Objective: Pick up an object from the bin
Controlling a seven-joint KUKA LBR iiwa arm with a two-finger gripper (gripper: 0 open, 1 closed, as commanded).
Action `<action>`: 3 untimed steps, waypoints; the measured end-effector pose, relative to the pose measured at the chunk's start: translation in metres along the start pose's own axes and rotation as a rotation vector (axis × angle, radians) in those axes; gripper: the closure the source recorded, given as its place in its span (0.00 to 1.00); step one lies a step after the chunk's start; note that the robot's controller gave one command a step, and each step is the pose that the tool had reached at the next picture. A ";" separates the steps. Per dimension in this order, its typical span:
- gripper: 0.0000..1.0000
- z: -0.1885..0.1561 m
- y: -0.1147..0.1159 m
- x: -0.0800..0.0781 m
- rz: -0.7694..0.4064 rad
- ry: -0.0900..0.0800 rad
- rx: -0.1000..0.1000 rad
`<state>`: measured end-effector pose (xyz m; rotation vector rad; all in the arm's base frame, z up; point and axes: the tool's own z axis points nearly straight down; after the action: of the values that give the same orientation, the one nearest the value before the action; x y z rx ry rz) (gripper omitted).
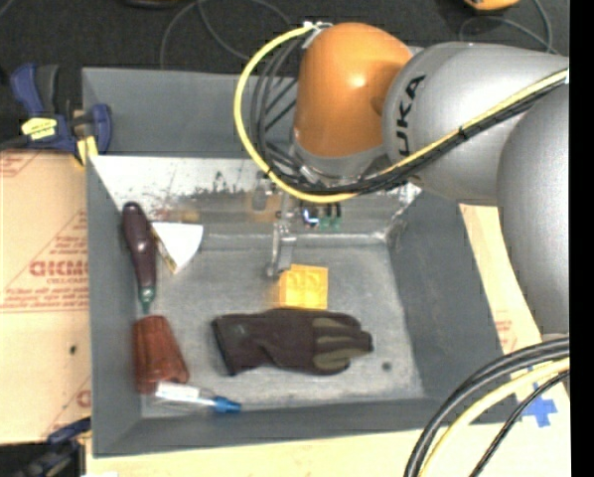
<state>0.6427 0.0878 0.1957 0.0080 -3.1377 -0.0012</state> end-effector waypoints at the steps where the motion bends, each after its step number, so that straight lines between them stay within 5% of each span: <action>1: 0.00 -0.001 0.000 0.000 0.000 -0.001 0.000; 2: 0.00 -0.006 -0.001 -0.003 -0.058 -0.008 0.001; 3: 0.00 0.040 -0.033 0.035 -0.159 -0.012 0.000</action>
Offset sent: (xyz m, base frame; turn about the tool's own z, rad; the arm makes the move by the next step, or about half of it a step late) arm 0.0071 -0.0022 0.0057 -0.2091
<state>0.6080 0.0548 0.1559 0.2580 -3.1396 -0.0012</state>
